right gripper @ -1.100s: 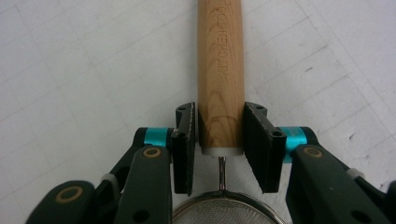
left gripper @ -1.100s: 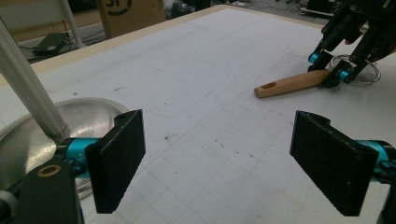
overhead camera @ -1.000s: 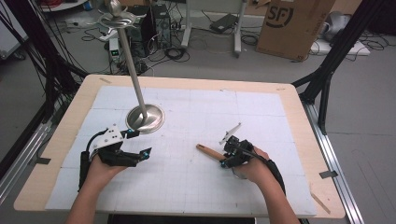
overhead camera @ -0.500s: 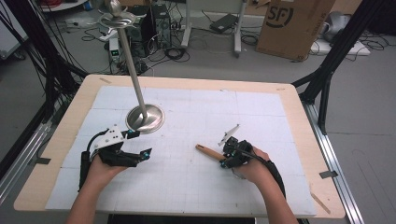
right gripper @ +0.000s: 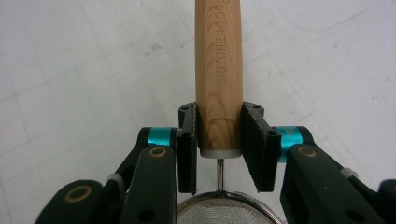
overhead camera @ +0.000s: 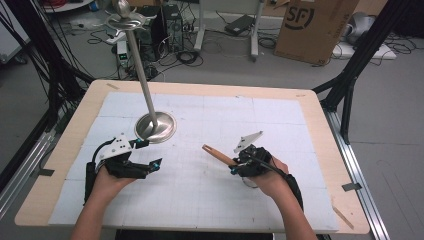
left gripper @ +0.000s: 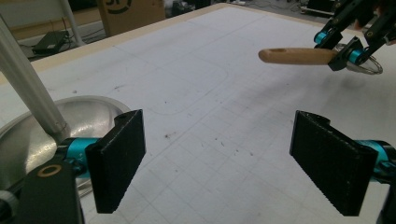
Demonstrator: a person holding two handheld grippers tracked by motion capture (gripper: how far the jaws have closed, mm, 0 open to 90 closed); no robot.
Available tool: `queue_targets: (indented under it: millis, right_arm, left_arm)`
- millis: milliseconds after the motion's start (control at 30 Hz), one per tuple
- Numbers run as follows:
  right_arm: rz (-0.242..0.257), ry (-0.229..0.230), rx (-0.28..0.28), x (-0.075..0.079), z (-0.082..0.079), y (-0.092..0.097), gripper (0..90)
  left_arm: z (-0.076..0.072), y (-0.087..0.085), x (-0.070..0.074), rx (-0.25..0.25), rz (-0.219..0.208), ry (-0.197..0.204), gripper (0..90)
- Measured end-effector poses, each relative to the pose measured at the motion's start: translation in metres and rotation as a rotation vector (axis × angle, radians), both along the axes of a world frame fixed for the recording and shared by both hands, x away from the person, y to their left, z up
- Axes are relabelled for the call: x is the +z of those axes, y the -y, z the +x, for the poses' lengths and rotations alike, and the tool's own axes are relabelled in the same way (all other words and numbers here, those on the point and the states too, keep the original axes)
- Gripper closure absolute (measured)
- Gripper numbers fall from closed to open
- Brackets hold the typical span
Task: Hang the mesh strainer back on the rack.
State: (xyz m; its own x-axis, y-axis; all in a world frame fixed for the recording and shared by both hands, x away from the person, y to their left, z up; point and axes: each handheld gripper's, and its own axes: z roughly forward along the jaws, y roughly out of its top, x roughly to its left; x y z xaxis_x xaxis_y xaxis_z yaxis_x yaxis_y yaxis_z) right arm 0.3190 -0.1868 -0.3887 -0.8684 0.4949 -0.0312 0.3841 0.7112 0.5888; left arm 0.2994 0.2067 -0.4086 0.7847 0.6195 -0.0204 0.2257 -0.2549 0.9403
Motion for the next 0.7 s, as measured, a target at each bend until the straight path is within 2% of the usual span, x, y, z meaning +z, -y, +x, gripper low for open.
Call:
queue_targets:
  millis: [167, 567, 700]
  right_arm:
    - [0.1, 0.035, 0.0, 0.01, -0.001, 0.001, 68.3]
    - [0.267, 0.154, 0.035, 0.03, 0.002, -0.005, 68.3]
    - [0.323, 0.168, 0.051, 0.04, 0.005, -0.009, 68.3]
  left_arm:
    - [0.0, -0.001, 0.0, 0.0, 0.001, -0.001, 18.9]
    - [0.0, -0.002, 0.001, 0.001, -0.005, -0.001, 18.9]
    - [0.0, -0.002, 0.001, 0.005, -0.008, -0.002, 18.9]
